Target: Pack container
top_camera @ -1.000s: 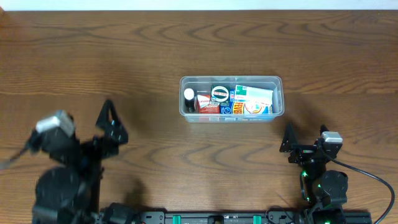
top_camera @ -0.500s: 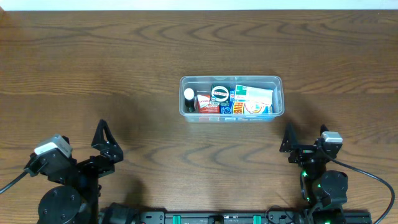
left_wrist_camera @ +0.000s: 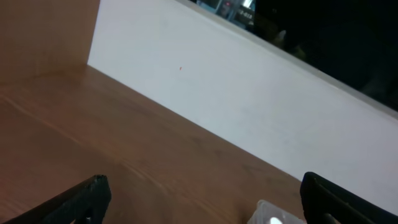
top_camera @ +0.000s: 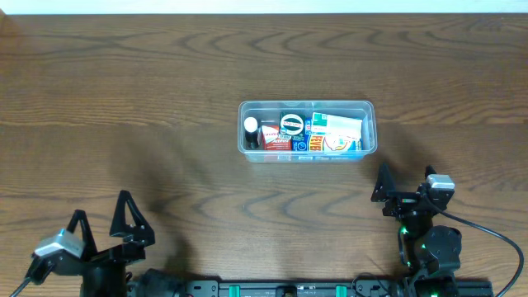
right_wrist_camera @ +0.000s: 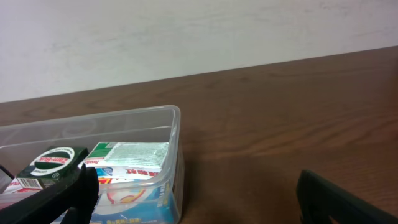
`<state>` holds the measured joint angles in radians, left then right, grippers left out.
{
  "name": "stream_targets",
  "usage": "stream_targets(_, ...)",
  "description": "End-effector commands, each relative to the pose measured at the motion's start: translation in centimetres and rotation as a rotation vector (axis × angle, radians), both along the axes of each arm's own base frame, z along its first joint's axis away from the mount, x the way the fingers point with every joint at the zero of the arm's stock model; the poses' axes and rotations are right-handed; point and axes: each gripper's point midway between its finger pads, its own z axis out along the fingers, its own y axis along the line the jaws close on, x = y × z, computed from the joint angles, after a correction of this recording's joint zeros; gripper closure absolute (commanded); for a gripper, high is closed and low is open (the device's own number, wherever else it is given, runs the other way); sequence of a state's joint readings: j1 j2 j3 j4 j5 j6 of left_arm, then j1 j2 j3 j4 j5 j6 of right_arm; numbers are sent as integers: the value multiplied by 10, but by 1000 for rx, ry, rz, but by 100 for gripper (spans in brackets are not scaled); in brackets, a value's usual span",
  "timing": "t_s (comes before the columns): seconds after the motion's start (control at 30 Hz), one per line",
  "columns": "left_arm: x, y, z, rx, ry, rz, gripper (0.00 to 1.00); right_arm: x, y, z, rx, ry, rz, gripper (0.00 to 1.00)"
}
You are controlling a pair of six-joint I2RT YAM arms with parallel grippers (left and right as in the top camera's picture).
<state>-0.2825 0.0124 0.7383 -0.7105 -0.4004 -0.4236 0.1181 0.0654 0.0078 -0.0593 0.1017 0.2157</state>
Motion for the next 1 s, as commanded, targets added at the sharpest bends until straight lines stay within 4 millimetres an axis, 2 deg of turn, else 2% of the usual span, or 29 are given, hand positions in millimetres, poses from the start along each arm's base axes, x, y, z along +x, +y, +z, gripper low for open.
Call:
stream_targets(0.0, 5, 0, -13, -24, 33, 16, 2, 0, -1, -2, -16, 5, -5, 1)
stream_targets(0.1, 12, -3, -10, -50, -1, 5, 2, 0, -1, -2, -16, 5, -5, 1)
stream_targets(0.23, 31, -14, -12, -69, -61, -26, 2, 0, -1, -2, -16, 5, -5, 1)
stream_targets(0.4, 56, -22, -36, -123, -88, -33, 2, 0, -1, -2, -16, 5, -5, 1)
stream_targets(0.6, 81, -64, -59, -156, -150, -238, 2, 0, -1, -2, -16, 5, -5, 1)
stream_targets(0.97, 95, -71, -100, -148, -119, -254, 2, 0, -1, -2, -16, 5, -5, 1)
